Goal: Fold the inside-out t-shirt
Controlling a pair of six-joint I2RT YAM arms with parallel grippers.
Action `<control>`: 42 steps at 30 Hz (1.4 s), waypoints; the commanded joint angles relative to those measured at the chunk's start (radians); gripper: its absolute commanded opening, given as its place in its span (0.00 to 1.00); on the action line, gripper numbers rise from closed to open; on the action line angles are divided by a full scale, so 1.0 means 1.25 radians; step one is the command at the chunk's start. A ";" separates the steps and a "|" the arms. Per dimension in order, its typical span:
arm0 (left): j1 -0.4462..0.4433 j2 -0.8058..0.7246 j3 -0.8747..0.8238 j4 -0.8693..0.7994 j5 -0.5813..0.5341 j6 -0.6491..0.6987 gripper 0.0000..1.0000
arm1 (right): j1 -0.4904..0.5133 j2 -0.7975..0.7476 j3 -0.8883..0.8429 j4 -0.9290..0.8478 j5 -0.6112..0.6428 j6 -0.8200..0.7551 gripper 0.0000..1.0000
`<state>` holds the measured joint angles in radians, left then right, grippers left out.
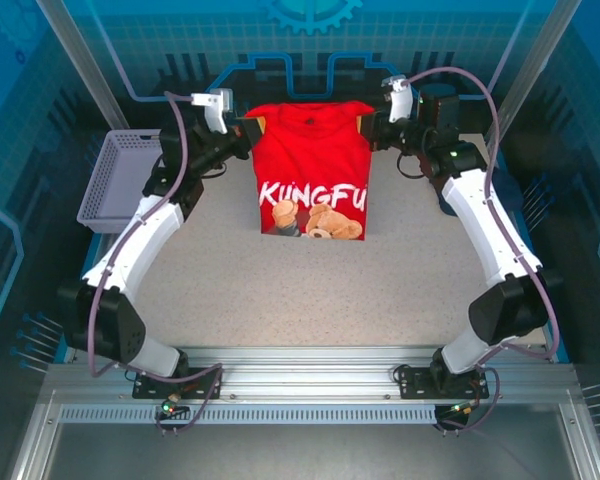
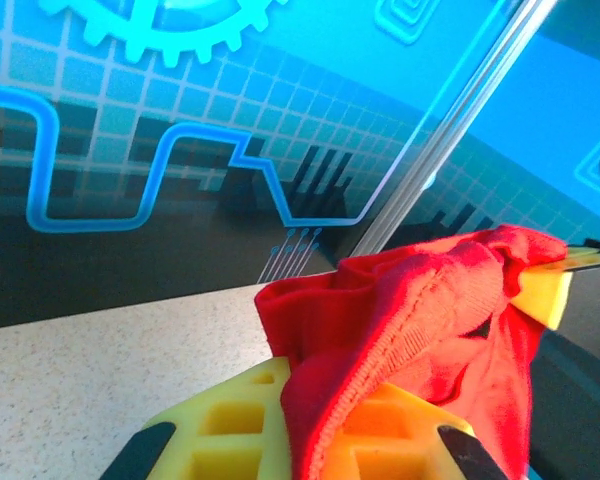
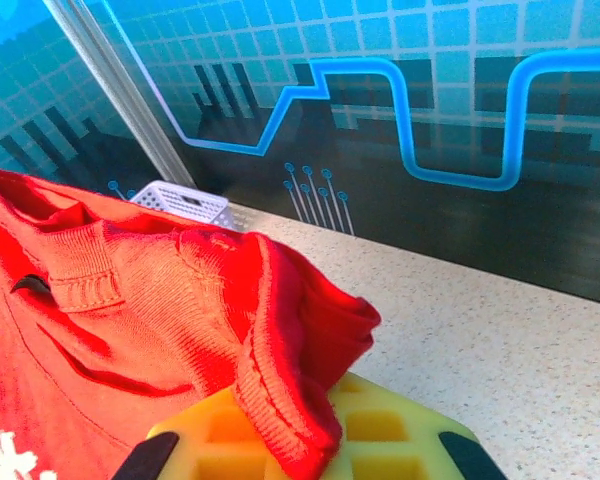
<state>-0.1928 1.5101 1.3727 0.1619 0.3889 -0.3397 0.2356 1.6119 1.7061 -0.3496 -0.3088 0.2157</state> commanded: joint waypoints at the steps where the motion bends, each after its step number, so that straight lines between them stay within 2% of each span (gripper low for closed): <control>1: 0.002 0.082 0.058 -0.019 -0.047 0.036 0.00 | -0.003 0.063 0.041 0.014 0.049 -0.024 0.03; 7: 0.005 0.211 0.234 -0.063 -0.053 0.050 0.00 | -0.014 0.177 0.215 -0.002 0.049 -0.041 0.03; 11: 0.003 0.213 0.235 -0.049 -0.032 0.031 0.00 | -0.015 0.212 0.277 -0.044 0.015 -0.049 0.03; 15: 0.002 0.149 0.039 0.095 0.002 -0.026 0.00 | -0.015 0.158 0.138 -0.021 -0.017 -0.053 0.04; 19: -0.016 0.077 -0.262 0.312 0.043 -0.117 0.00 | -0.011 0.043 -0.152 0.045 -0.053 -0.020 0.05; 23: -0.076 -0.021 -0.563 0.483 0.043 -0.216 0.00 | 0.005 -0.111 -0.464 0.099 -0.090 0.026 0.05; 26: -0.151 -0.120 -0.713 0.465 0.009 -0.237 0.00 | 0.020 -0.224 -0.635 0.092 -0.090 0.084 0.06; 29: -0.236 -0.206 -0.799 0.420 -0.041 -0.242 0.00 | 0.047 -0.312 -0.758 0.062 -0.070 0.135 0.06; 34: -0.268 -0.248 -0.811 0.309 -0.096 -0.223 0.00 | 0.051 -0.358 -0.802 -0.006 0.001 0.135 0.07; 39: -0.261 -0.188 -0.738 0.250 -0.177 -0.180 0.00 | 0.046 -0.237 -0.690 -0.031 0.043 0.105 0.07; 42: -0.229 -0.115 -0.689 0.237 -0.174 -0.177 0.00 | 0.044 -0.146 -0.606 -0.040 0.052 0.082 0.07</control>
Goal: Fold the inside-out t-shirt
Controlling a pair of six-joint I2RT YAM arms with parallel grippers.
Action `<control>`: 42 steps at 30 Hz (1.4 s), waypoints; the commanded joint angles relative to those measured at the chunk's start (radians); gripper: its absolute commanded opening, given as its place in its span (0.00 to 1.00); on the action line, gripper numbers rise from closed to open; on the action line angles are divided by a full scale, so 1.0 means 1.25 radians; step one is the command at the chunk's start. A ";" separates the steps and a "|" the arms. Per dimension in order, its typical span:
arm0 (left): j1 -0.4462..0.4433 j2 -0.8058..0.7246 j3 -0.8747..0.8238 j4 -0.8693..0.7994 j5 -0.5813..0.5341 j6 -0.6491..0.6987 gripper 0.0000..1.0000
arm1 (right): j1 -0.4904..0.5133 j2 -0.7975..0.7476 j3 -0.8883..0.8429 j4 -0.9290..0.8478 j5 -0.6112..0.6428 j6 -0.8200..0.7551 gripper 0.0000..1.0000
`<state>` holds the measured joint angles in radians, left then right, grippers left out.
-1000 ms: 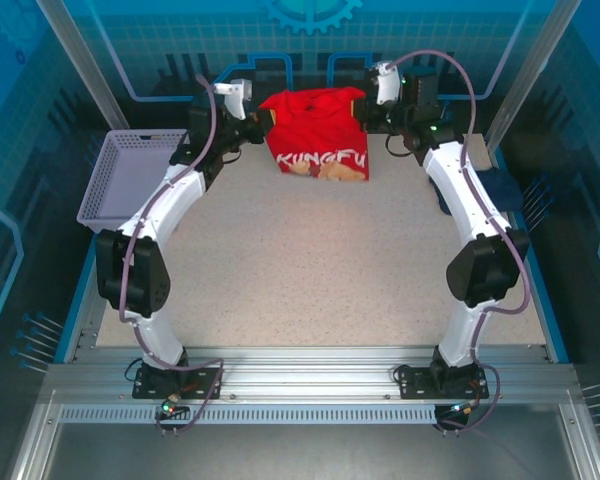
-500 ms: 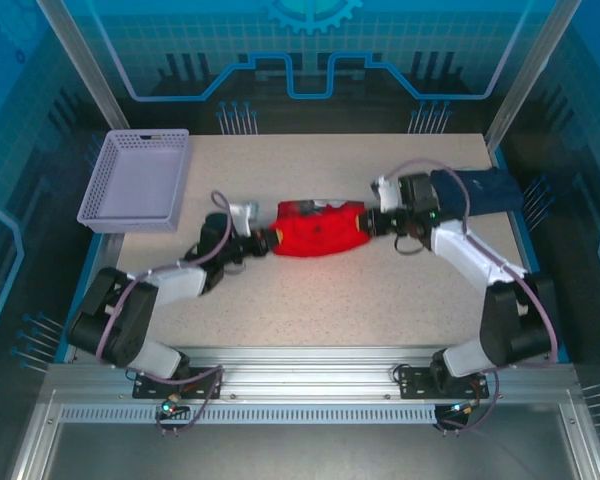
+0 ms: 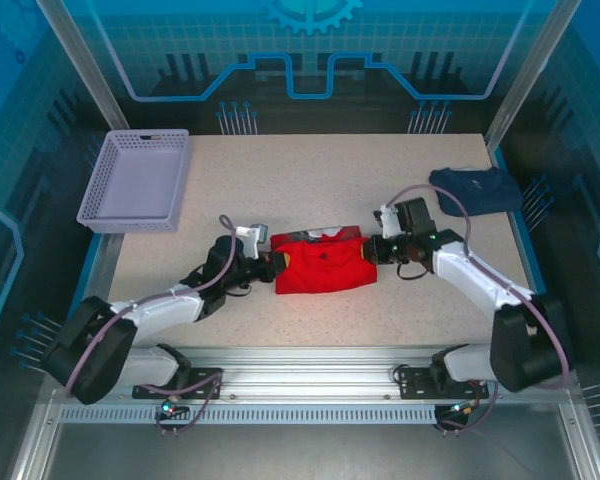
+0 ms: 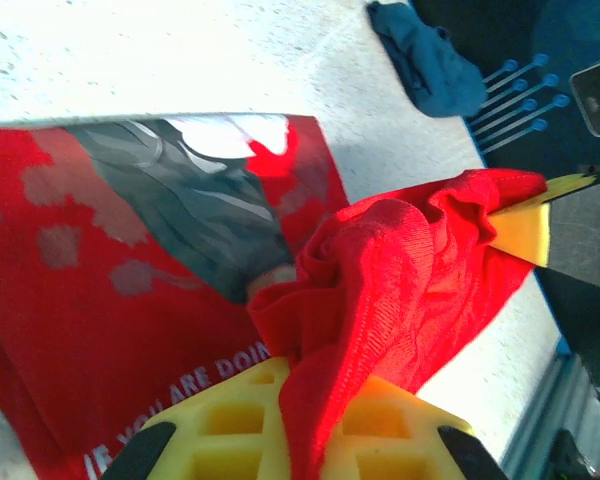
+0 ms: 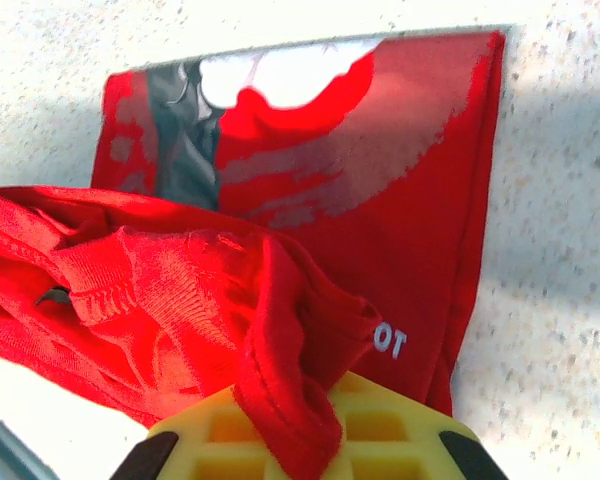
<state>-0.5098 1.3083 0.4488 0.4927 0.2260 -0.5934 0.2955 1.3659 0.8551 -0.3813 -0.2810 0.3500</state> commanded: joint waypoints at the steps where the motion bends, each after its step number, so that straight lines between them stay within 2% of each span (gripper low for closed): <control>1: 0.036 0.070 0.064 -0.026 -0.038 0.023 0.00 | -0.004 0.083 0.102 -0.021 0.036 -0.032 0.08; 6: 0.083 0.178 0.134 -0.041 -0.034 0.031 0.00 | -0.007 0.228 0.211 -0.048 0.059 -0.050 0.08; 15: 0.157 0.342 0.213 0.011 0.000 0.032 0.00 | -0.005 0.457 0.419 -0.086 0.046 -0.082 0.12; 20: 0.187 0.431 0.263 0.024 0.008 0.029 0.06 | -0.008 0.554 0.502 -0.114 0.060 -0.087 0.13; 22: 0.198 0.463 0.281 0.033 0.014 0.018 0.11 | -0.013 0.592 0.531 -0.125 0.067 -0.089 0.17; 26: 0.217 0.476 0.302 0.038 0.025 -0.007 0.31 | -0.029 0.640 0.618 -0.163 0.067 -0.098 0.29; 30: 0.227 0.446 0.319 0.000 0.039 -0.010 0.44 | -0.051 0.614 0.659 -0.186 0.051 -0.105 0.43; 36: 0.235 0.371 0.300 -0.078 0.017 -0.022 0.59 | -0.087 0.509 0.578 -0.172 0.014 -0.100 0.55; 39: 0.237 0.332 0.286 -0.131 -0.002 -0.017 0.66 | -0.097 0.481 0.514 -0.164 -0.049 -0.097 0.68; 42: 0.239 0.297 0.272 -0.175 -0.014 -0.008 0.70 | -0.095 0.481 0.474 -0.148 -0.109 -0.090 0.76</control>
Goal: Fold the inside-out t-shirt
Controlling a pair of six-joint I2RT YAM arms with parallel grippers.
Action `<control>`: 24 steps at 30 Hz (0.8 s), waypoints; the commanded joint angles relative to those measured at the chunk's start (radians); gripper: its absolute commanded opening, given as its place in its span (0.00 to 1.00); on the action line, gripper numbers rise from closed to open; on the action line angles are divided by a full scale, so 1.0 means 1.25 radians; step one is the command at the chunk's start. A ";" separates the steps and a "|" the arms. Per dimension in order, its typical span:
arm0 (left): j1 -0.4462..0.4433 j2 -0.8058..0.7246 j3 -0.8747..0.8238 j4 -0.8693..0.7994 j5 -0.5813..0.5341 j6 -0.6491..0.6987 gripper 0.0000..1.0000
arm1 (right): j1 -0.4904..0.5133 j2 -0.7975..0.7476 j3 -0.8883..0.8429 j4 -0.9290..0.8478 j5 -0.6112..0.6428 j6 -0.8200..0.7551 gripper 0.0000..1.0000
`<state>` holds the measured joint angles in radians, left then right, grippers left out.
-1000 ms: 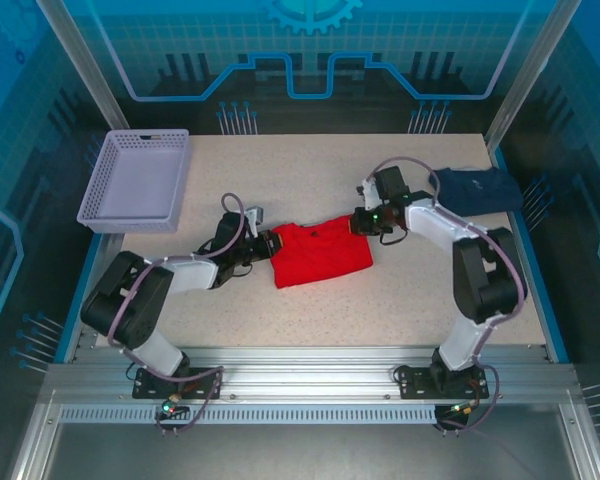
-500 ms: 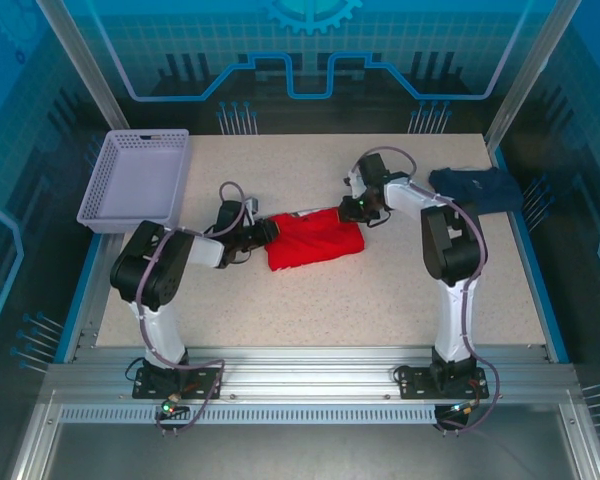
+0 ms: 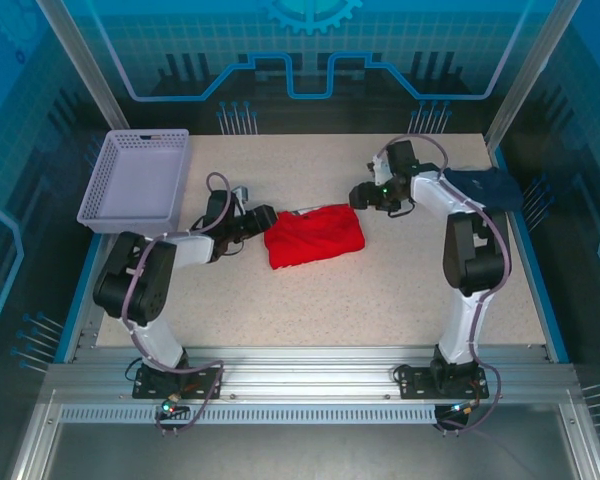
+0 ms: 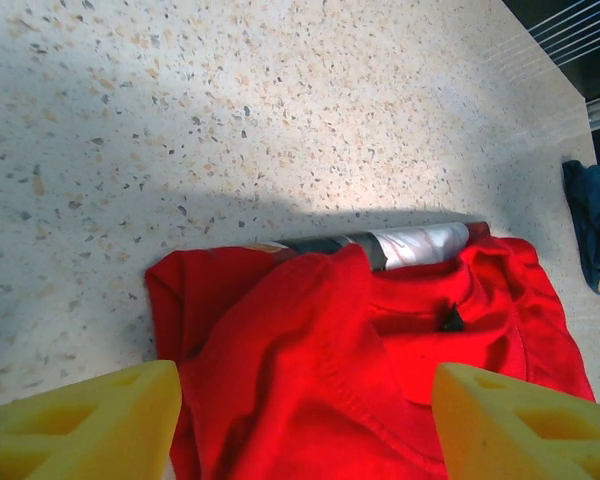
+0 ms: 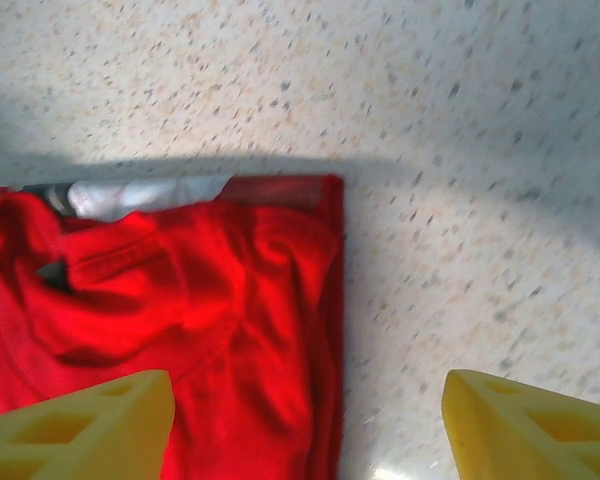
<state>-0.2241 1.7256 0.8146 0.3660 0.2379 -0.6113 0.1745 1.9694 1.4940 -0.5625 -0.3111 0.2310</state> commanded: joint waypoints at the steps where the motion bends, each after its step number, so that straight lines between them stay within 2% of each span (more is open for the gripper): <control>1: 0.011 -0.048 -0.025 -0.082 -0.024 0.006 0.71 | 0.003 0.004 -0.042 -0.003 -0.094 0.006 0.78; 6: 0.011 -0.092 -0.043 -0.104 -0.007 0.013 0.75 | 0.018 0.047 -0.051 0.007 -0.107 0.010 0.81; 10: 0.011 -0.118 -0.061 -0.111 -0.008 0.018 0.77 | 0.035 0.085 -0.039 0.026 -0.119 0.018 0.78; 18: 0.011 -0.149 -0.091 -0.120 -0.004 0.027 0.77 | 0.070 0.135 -0.038 0.041 -0.126 0.030 0.65; 22: 0.011 -0.166 -0.103 -0.125 -0.007 0.031 0.77 | 0.084 0.129 -0.058 0.074 -0.152 0.048 0.54; 24: 0.011 -0.174 -0.107 -0.130 -0.007 0.033 0.77 | 0.081 0.133 -0.059 0.086 -0.155 0.059 0.46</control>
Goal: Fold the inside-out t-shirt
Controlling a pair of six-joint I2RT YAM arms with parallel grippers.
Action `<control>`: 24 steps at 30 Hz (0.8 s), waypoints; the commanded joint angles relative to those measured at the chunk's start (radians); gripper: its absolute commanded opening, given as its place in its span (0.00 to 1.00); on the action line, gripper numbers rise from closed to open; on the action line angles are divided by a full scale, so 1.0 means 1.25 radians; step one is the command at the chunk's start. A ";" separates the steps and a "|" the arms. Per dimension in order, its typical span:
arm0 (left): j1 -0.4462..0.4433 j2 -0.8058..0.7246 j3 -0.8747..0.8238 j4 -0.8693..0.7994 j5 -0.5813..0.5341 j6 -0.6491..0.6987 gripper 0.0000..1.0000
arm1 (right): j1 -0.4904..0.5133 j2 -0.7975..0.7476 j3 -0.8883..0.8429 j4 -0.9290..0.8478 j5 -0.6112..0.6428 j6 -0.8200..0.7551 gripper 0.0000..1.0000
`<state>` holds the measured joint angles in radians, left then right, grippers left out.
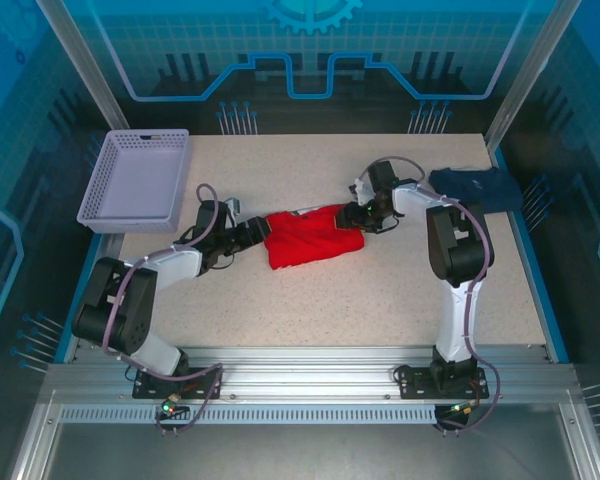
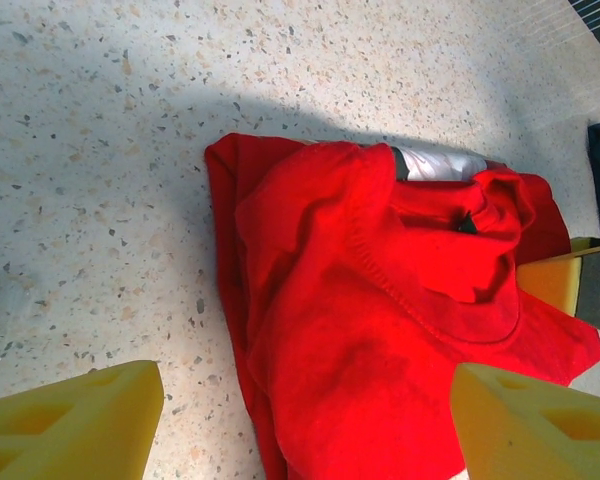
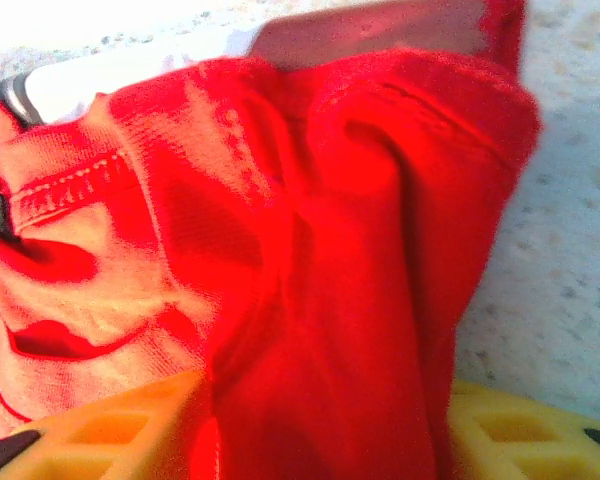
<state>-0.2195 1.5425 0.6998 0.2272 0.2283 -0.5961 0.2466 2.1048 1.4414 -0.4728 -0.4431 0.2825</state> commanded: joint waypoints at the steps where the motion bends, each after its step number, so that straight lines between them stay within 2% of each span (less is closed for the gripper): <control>1: 0.008 -0.034 -0.016 -0.025 0.001 0.023 0.77 | 0.021 0.026 -0.017 0.021 -0.053 0.021 0.41; 7: 0.008 -0.089 -0.030 -0.062 -0.010 0.035 0.77 | 0.006 0.024 -0.018 0.067 -0.091 0.016 0.20; 10: 0.008 -0.130 -0.034 -0.097 -0.021 0.046 0.77 | -0.015 0.003 -0.016 0.068 -0.101 0.002 0.05; 12: 0.009 -0.163 -0.036 -0.124 -0.029 0.053 0.77 | -0.029 -0.020 -0.009 0.038 -0.087 -0.027 0.00; 14: 0.009 -0.196 -0.037 -0.148 -0.035 0.058 0.77 | -0.045 -0.050 0.000 -0.009 -0.049 -0.069 0.00; 17: 0.009 -0.243 -0.035 -0.185 -0.039 0.063 0.77 | -0.070 -0.104 0.027 -0.099 0.051 -0.147 0.00; 24: 0.009 -0.318 -0.021 -0.239 -0.032 0.061 0.77 | -0.096 -0.161 0.166 -0.301 0.481 -0.307 0.00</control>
<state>-0.2188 1.1759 0.6647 -0.0113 0.1970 -0.5426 0.1448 1.9530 1.5784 -0.7116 -0.1123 0.0208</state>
